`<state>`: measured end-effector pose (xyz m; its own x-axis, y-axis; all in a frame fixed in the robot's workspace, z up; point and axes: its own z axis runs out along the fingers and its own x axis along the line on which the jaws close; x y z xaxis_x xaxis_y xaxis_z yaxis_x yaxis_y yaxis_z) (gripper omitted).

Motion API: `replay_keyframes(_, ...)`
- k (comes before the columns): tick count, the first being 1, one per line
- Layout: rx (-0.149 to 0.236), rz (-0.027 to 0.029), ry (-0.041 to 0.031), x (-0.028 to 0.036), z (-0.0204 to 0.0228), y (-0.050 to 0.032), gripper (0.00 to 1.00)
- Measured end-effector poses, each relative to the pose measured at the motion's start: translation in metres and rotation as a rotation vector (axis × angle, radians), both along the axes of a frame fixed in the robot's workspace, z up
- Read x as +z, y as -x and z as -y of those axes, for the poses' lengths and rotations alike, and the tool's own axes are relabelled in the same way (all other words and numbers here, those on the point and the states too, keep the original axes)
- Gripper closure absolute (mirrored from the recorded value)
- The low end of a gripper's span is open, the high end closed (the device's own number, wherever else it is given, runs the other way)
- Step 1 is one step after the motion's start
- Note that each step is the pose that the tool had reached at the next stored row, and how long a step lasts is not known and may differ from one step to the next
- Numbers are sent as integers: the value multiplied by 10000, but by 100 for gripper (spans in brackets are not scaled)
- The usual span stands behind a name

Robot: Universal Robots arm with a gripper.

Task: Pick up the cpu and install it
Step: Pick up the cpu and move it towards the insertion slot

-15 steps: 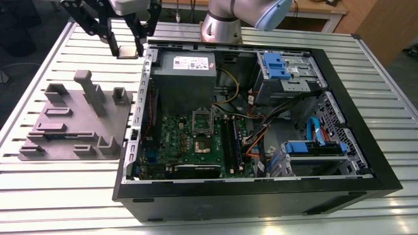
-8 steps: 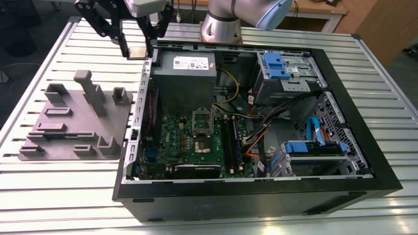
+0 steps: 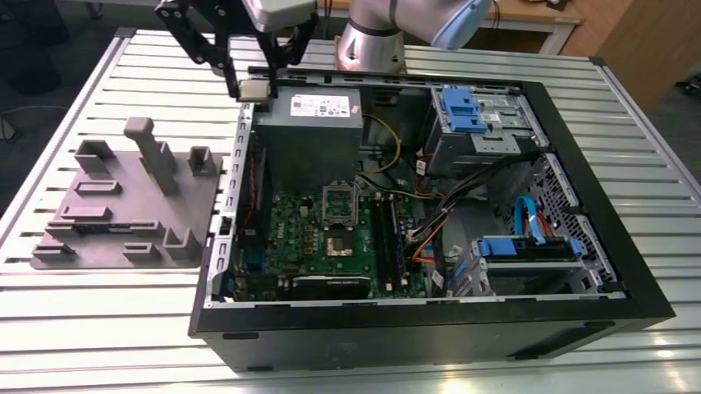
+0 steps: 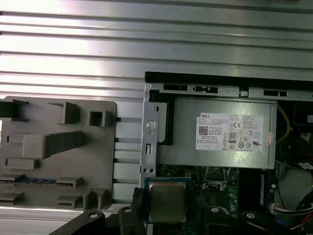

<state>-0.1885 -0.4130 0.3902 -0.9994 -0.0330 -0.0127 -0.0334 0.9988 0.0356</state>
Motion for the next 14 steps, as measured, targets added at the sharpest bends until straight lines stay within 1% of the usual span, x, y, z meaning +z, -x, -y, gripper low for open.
replay_keyframes(6, 0, 0, 0, -16, 0, -253, 53)
replay_keyframes(7, -2, 0, 0, -18, 0, -276, 53)
replay_keyframes(9, -13, 0, 5, -19, 4, -296, 53)
replay_keyframes(11, -23, -1, 7, -20, 28, -305, 53)
replay_keyframes(12, -29, -1, 7, -25, 89, -308, 53)
replay_keyframes(13, -33, -1, 7, -39, 205, -317, 53)
replay_keyframes(14, -34, 0, 6, -44, 208, -338, 53)
